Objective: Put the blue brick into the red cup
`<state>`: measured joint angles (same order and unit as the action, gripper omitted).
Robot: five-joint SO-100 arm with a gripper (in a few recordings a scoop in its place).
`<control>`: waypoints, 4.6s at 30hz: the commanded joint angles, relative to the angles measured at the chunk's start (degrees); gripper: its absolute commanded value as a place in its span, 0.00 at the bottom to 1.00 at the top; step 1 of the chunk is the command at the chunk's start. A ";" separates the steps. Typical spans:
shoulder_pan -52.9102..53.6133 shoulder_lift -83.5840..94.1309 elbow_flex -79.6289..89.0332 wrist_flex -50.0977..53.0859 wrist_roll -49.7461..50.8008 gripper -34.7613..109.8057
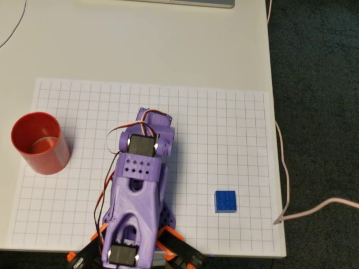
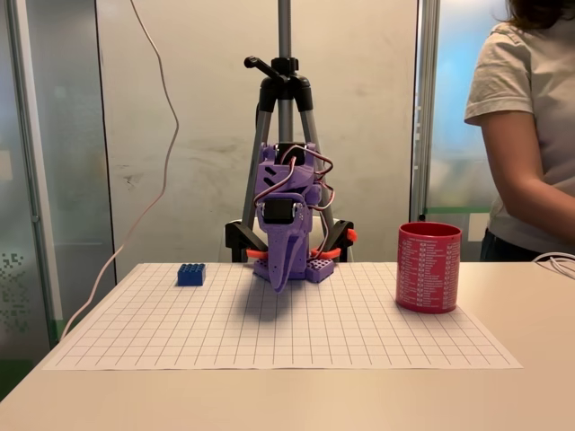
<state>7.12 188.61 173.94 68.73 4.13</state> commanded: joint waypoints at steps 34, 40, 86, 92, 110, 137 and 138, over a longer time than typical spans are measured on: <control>11.43 -0.97 -7.29 -5.62 -0.35 0.24; 17.49 -22.59 -32.87 -6.77 0.44 0.24; 75.15 -48.60 -38.58 6.86 22.15 0.24; 74.18 -57.83 -41.31 8.53 22.50 0.24; 72.77 -66.45 -46.49 14.94 23.91 0.64; 69.08 -83.58 -40.17 7.38 27.16 0.63; 68.82 -83.76 -40.17 7.38 27.16 0.61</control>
<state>76.64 104.33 134.38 75.67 30.76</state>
